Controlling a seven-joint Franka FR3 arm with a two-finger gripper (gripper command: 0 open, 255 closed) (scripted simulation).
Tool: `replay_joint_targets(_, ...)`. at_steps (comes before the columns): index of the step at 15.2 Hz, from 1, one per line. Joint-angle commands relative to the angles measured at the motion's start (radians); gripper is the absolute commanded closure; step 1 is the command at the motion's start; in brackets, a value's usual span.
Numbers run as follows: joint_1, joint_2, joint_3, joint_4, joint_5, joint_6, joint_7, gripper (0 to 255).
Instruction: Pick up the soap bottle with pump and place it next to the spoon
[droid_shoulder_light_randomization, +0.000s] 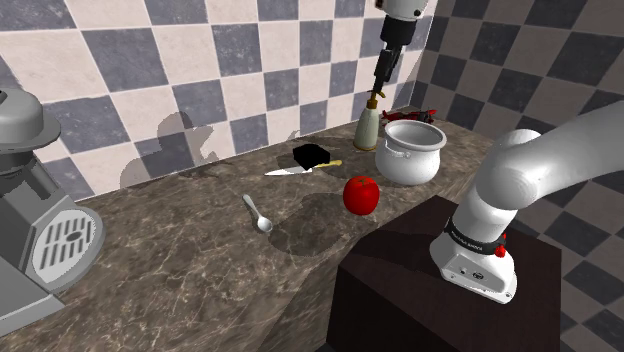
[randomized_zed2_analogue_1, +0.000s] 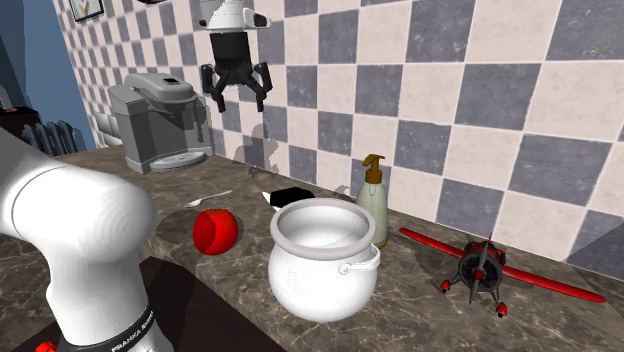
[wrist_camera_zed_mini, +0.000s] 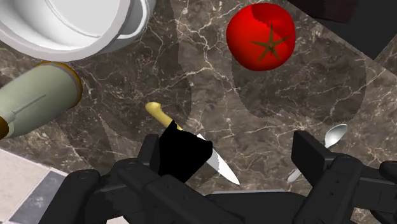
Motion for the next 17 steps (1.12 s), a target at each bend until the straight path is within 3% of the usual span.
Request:
replay_joint_targets(1, -0.010, 0.042, -0.037, 0.002, -0.021, 0.041, -0.047, 0)
replay_joint_targets(10, -0.042, 0.277, -0.206, 0.097, -0.070, 0.186, -0.261, 0)
replay_joint_targets(17, -0.048, 0.507, -0.327, 0.243, -0.032, 0.270, -0.441, 0)
